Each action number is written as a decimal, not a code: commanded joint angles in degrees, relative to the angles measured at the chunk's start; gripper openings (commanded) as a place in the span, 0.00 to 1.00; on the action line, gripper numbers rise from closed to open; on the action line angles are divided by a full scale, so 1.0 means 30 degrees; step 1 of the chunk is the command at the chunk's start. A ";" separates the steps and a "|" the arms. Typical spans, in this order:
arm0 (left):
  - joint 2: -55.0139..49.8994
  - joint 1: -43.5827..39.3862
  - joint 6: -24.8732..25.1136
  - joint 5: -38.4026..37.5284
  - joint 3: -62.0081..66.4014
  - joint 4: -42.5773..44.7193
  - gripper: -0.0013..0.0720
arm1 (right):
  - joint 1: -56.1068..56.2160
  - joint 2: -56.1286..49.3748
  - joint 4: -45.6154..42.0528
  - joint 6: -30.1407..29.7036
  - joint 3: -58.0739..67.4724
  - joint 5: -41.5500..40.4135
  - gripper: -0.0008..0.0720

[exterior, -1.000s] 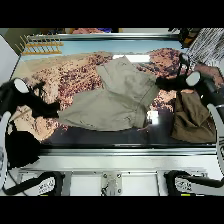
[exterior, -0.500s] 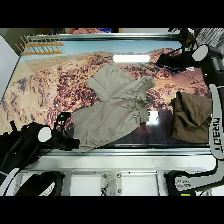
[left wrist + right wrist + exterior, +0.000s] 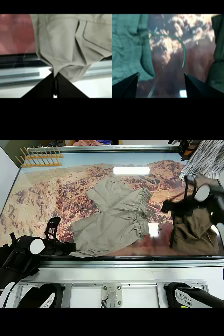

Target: Fold the clothes and pants, and hang the long-sleeved shirts on hangers.

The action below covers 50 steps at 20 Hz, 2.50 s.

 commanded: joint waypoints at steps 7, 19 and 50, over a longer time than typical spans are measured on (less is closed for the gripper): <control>0.0036 0.1311 -0.0029 0.0168 0.0015 -0.0175 0.03 | 0.0947 0.1785 0.8466 0.2288 -1.1351 -0.8604 0.84; 0.0036 0.1311 -0.0022 0.0102 0.0015 -0.0168 0.03 | 0.4750 -0.0313 1.0914 0.2280 -1.1475 -1.5671 0.74; 0.5107 -0.7643 -0.6324 -0.6142 0.1858 -0.2062 0.03 | 0.3082 1.0994 -0.3606 0.0641 -0.8990 0.9770 0.04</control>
